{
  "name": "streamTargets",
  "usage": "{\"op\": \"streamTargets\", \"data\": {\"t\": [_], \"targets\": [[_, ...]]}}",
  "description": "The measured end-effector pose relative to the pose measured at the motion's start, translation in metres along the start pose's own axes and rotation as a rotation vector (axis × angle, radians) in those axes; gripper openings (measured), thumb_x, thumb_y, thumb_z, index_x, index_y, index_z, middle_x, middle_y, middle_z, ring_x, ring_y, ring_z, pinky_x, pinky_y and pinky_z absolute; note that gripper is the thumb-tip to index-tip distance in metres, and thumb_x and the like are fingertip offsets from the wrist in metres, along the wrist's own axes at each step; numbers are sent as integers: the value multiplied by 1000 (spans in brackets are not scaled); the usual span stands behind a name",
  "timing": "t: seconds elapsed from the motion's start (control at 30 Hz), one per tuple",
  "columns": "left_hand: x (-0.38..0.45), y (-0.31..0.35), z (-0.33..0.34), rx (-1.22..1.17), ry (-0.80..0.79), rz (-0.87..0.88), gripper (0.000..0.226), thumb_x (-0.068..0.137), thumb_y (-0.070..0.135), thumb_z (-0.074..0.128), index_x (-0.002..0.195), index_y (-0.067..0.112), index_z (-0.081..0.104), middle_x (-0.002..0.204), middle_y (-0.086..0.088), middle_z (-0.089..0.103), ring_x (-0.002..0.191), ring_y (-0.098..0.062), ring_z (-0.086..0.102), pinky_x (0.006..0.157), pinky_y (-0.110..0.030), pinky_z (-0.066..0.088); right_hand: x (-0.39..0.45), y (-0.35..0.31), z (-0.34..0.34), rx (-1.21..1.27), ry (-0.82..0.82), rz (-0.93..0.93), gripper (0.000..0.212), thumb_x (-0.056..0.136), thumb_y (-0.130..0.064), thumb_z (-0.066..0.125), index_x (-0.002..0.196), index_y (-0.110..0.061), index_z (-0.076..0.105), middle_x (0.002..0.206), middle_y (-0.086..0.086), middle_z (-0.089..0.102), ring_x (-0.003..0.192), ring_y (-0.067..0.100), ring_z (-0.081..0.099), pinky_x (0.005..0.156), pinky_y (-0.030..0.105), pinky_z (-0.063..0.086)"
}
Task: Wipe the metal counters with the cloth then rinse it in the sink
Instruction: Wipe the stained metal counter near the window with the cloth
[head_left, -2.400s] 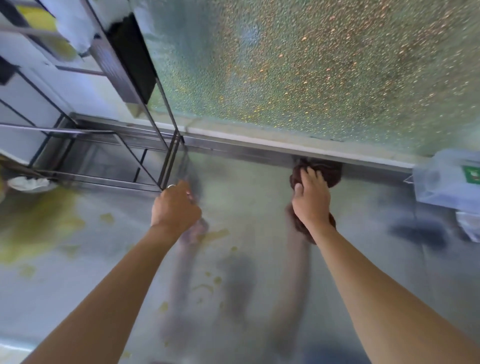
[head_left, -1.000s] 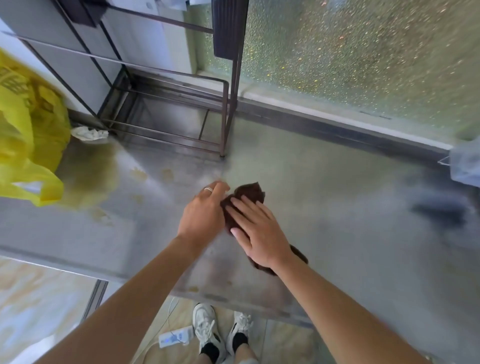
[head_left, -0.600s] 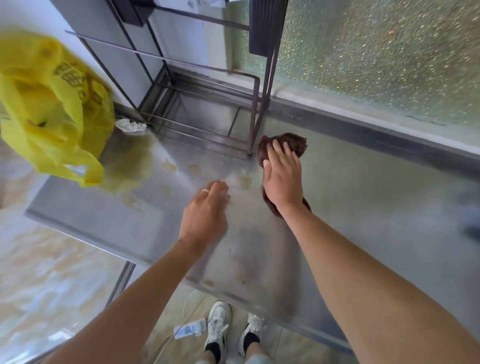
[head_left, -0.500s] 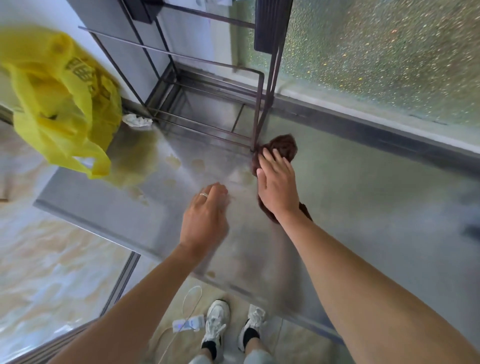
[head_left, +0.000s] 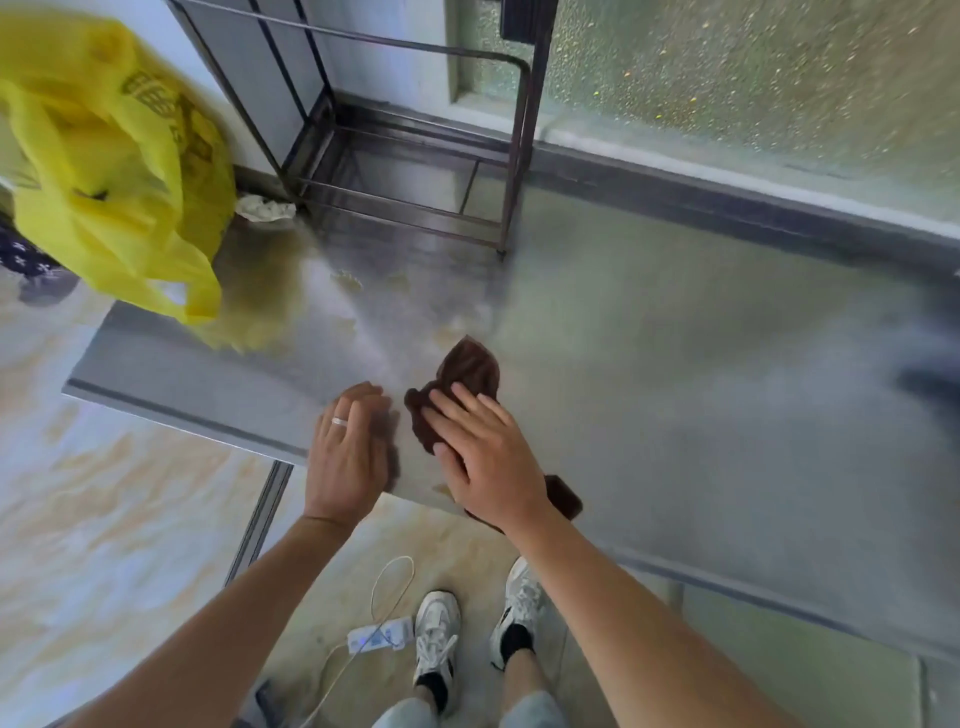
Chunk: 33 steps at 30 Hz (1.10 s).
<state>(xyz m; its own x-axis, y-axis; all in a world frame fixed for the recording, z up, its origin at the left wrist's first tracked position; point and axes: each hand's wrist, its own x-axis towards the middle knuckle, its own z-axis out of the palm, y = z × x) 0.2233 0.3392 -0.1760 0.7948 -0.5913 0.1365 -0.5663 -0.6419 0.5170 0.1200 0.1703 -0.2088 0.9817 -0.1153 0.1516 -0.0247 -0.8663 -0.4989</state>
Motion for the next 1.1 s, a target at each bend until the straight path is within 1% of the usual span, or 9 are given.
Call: {"op": "streamTargets", "data": {"t": [0.1,0.17,0.23,0.33,0.43,0.53,0.77,0.93,1.1], "targets": [[-1,-5,-2,-20,-11,12,33,83,5,43,110,0,62,124,-16,58,115,-38,54,96,-48,45,-23,-1,-7,-17,-4,-6,41,105,-25,48,145,-18,56,157,-4,46,152,14,30,123,39,26],[0,-7,-3,-26,-20,27,34,80,4,43,109,0,61,124,-17,58,115,-39,54,95,-47,45,-39,11,-18,-61,43,65,41,105,-25,48,145,-18,55,156,-4,47,152,13,31,122,41,29],[6,-8,-3,-33,-30,59,33,82,7,42,108,0,61,123,-18,59,112,-39,54,93,-47,45,-61,28,-31,-127,125,204,41,105,-24,49,145,-16,55,155,-3,48,151,15,33,120,45,32],[15,-10,0,-43,-33,66,32,87,11,39,107,0,61,122,-19,60,112,-40,55,92,-47,45,-89,42,-42,-200,263,501,43,105,-23,47,146,-13,53,156,2,48,151,21,34,119,49,32],[17,-13,3,-60,-49,58,35,84,10,39,110,-1,60,125,-19,58,116,-39,53,96,-45,41,-82,23,-28,-257,366,775,45,106,-22,41,148,-10,49,157,7,46,151,28,33,121,50,29],[17,-15,4,-79,-51,61,35,85,8,39,111,-1,60,126,-19,57,118,-38,51,100,-44,40,-51,-14,-1,-237,419,930,49,106,-23,38,151,-4,43,161,12,39,153,31,28,122,50,26],[20,-17,1,-153,-38,70,34,86,5,37,109,-4,60,124,-18,57,121,-35,52,100,-45,44,24,-79,48,-189,380,997,53,105,-25,40,153,-2,40,164,14,33,154,33,24,124,48,21],[26,-29,-3,-199,11,70,33,88,4,37,110,-4,59,125,-16,57,122,-32,52,97,-45,45,53,-75,58,-210,427,992,54,105,-26,38,153,-2,40,164,15,33,154,33,25,125,47,20],[42,-56,-22,-161,62,37,37,80,7,37,109,-3,60,124,-17,58,123,-33,51,102,-40,41,115,-69,64,-178,444,928,54,105,-27,36,153,-4,41,163,14,34,154,31,26,125,46,21]]}}
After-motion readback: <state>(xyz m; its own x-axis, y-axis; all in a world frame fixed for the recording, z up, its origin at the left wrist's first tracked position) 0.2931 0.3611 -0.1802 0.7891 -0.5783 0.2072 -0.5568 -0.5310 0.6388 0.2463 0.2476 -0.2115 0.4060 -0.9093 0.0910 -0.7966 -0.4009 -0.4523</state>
